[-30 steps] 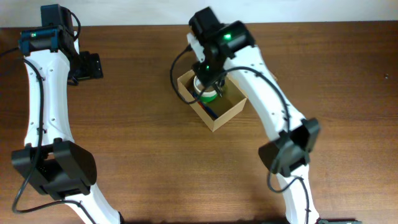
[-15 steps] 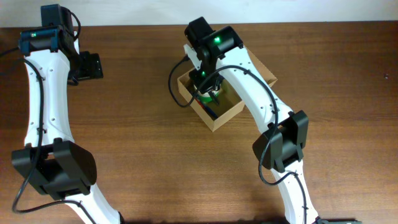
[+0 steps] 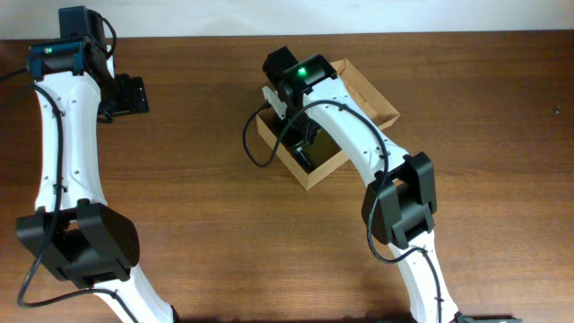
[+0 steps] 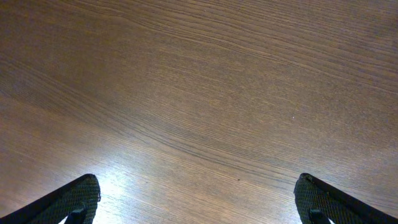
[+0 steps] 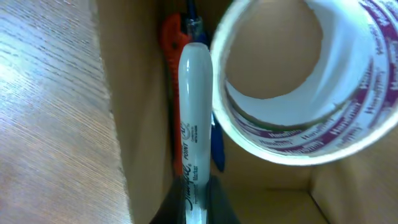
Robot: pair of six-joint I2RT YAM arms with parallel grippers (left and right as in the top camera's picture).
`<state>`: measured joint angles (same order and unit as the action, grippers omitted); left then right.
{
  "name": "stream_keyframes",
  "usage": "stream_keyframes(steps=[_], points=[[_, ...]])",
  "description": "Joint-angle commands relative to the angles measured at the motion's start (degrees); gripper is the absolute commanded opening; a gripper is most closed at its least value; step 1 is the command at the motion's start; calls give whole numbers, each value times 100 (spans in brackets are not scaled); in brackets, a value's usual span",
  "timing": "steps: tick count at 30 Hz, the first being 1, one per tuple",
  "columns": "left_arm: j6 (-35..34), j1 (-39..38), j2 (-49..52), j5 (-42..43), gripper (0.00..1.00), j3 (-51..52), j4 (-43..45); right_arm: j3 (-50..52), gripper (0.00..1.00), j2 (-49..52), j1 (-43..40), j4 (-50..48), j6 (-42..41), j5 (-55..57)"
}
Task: Pack container
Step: 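Lower the white marker into the box and open the right gripper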
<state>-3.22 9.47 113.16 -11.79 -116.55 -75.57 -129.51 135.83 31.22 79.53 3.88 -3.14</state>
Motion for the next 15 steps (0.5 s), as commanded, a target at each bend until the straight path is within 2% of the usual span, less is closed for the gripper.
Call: stream_keyframes(steps=[1,15], points=[[28,44,61,39,100,17,11,79,4,57,136,-59,66,-138],[26,44,61,42,100,17,11,299,4,63,155,-350,79,-140]])
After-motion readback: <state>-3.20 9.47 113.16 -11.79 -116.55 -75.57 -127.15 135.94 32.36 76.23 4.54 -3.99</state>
